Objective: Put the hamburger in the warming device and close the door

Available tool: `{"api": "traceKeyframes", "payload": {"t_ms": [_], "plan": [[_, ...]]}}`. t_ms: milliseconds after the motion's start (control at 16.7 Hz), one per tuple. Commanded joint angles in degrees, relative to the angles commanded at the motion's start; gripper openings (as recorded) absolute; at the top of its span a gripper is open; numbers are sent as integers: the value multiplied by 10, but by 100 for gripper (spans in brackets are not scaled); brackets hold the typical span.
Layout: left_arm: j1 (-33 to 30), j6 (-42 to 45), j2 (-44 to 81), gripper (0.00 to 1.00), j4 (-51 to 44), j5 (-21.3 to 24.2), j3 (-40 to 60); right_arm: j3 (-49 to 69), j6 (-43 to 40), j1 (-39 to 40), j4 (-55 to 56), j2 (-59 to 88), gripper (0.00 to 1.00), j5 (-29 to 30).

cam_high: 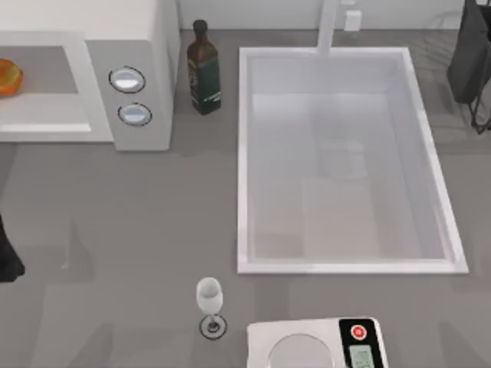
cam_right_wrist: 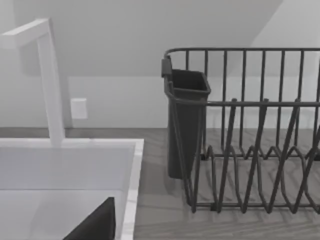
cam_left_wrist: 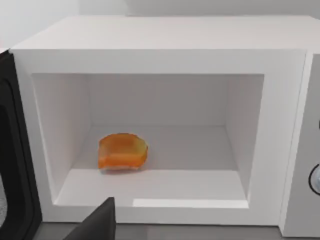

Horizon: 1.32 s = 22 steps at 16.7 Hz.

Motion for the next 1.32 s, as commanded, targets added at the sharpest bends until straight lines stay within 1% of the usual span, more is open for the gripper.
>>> {"api": "traceKeyframes", "payload": {"t_ms": [180,480,1260,1320], "plan": [[-15,-5,-54,100,-18,-7,-21,0,0,0,0,0,100,0],[-17,-5,-61,100,-21,-8,-24,0,0,0,0,0,100,0],[-17,-5,-61,2,-21,-8,-24,0,0,0,0,0,100,0],[-17,-5,-61,0,-21,-8,-24,0,0,0,0,0,100,0]]}}
